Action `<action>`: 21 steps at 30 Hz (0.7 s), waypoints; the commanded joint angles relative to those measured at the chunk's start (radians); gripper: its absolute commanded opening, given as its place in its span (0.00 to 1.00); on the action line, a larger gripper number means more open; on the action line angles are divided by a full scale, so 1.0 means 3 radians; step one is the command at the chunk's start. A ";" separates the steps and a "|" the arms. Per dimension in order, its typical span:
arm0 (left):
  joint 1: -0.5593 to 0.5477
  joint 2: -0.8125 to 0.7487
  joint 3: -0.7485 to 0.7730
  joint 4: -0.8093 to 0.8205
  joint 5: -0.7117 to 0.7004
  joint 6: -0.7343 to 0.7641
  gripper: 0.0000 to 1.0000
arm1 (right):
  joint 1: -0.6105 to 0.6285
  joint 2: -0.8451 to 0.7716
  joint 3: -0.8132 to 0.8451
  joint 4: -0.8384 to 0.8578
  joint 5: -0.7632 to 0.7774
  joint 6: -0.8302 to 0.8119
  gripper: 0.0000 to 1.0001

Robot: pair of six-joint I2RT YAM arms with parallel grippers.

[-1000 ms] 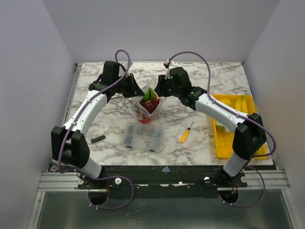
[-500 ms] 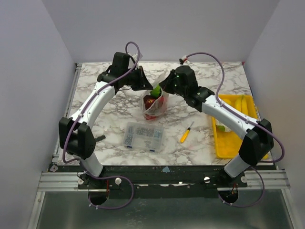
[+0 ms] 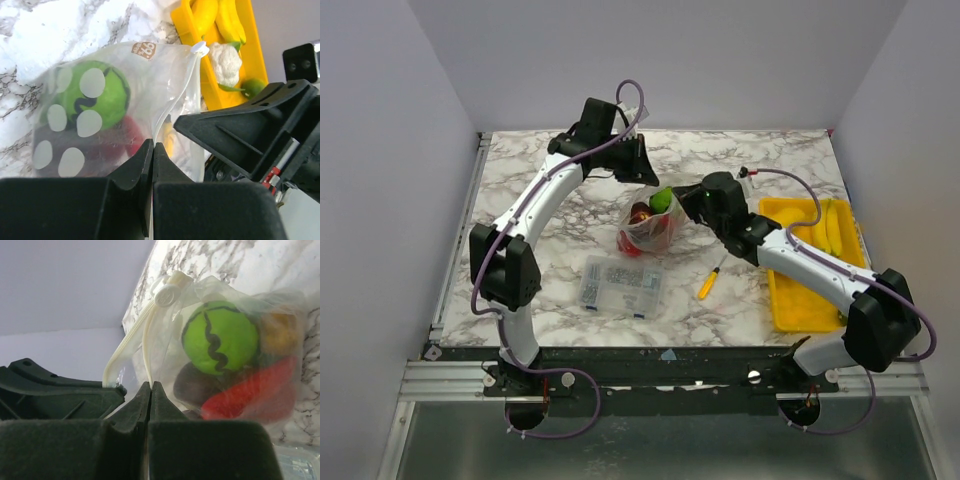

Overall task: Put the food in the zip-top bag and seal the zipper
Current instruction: Adjust the zipper food storage bag at the center of the board.

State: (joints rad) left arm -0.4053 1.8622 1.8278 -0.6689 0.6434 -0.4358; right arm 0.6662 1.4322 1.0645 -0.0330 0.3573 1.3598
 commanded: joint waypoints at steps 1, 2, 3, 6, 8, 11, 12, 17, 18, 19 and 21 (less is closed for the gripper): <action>-0.0129 0.0044 0.0202 -0.0163 0.0225 0.0388 0.00 | 0.0036 -0.0072 -0.0212 0.0353 0.0274 0.0582 0.00; -0.0145 0.0050 0.0189 -0.0159 0.0261 0.0440 0.00 | 0.0036 -0.0097 -0.0246 0.0359 0.0294 0.0625 0.00; -0.0156 0.0046 0.0173 -0.0162 0.0285 0.0480 0.00 | 0.0042 -0.0120 -0.0291 0.0360 0.0312 0.0678 0.00; -0.0209 0.0007 0.0096 -0.0206 0.0254 0.0677 0.13 | 0.0041 -0.0161 -0.0361 0.0370 0.0327 0.0791 0.00; -0.0251 -0.0089 -0.0076 -0.0086 0.0175 0.0721 0.30 | 0.0041 -0.0165 -0.0377 0.0371 0.0322 0.0837 0.00; -0.0304 -0.0312 -0.0438 0.0244 0.0094 0.0707 0.50 | 0.0044 -0.0154 -0.0390 0.0362 0.0295 0.0942 0.00; -0.0324 -0.0411 -0.0548 0.0345 0.0065 0.0708 0.54 | 0.0041 -0.0150 -0.0394 0.0365 0.0281 0.0972 0.00; -0.0510 -0.0748 -0.0993 0.0704 -0.0423 0.0826 0.76 | 0.0042 -0.0128 -0.0381 0.0340 0.0198 0.1082 0.00; -0.0559 -0.0796 -0.1059 0.0764 -0.0608 0.0847 0.76 | 0.0040 -0.0124 -0.0375 0.0331 0.0173 0.1103 0.00; -0.0595 -0.0849 -0.1120 0.0827 -0.0769 0.0862 0.76 | 0.0043 -0.0123 -0.0379 0.0334 0.0150 0.1119 0.00; -0.0651 -0.0891 -0.1166 0.0898 -0.1069 0.0876 0.76 | 0.0040 -0.0122 -0.0394 0.0339 0.0116 0.1141 0.00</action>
State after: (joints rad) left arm -0.5587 1.6611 1.5131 -0.5114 0.5392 -0.2161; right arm 0.6735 1.4090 0.9573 0.0452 0.4007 1.6535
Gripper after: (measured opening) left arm 0.759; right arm 0.006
